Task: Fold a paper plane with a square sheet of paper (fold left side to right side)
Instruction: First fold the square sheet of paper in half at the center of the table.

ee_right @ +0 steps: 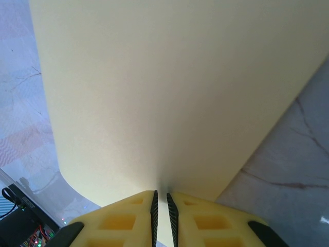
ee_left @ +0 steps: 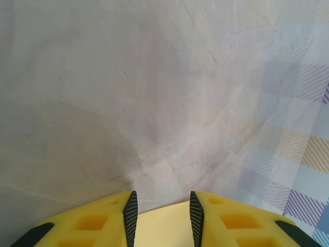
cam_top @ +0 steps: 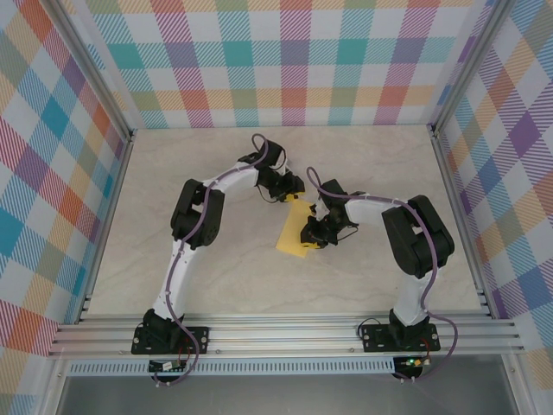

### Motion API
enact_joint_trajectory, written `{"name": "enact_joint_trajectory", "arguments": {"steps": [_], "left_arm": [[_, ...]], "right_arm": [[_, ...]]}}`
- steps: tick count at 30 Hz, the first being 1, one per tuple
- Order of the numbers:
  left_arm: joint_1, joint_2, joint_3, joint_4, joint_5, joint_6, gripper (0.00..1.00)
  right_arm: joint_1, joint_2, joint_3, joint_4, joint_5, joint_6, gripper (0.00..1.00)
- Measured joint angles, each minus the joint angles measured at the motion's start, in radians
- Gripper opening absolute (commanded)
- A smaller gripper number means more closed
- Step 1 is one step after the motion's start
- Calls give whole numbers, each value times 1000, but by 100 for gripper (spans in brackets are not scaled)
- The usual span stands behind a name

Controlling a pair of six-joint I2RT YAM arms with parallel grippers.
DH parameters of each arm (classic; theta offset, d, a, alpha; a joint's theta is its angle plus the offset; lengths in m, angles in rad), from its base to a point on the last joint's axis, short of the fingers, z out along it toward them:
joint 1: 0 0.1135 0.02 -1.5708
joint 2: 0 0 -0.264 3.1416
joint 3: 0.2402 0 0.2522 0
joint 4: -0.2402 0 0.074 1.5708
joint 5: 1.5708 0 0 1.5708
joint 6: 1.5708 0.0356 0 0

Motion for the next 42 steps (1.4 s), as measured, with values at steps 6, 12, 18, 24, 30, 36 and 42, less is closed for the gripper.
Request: {"name": "enact_joint_trajectory", "arguments": {"steps": [6, 12, 18, 24, 30, 36, 42], "left_arm": [[63, -8, 8, -8, -19, 31, 39], [122, -241, -262, 0, -50, 77, 40], [122, -507, -550, 108, -13, 83, 39], [76, -531, -727, 175, 2, 64, 39], [28, -530, -797, 227, 1, 38, 36], [-9, -529, -832, 278, 1, 12, 34], [-33, -523, -832, 281, 0, 11, 33]], "right_arm": [[0, -12, -1, 7, 2, -34, 24], [-30, -83, 16, -13, 55, -86, 41], [-116, -199, 35, 2, 92, -104, 52], [-144, -210, 34, 23, 106, -60, 55], [-139, -140, 24, 45, 65, 33, 51], [-126, -85, 2, 47, 37, 98, 51], [-116, -82, -14, 58, 31, 117, 51]]}}
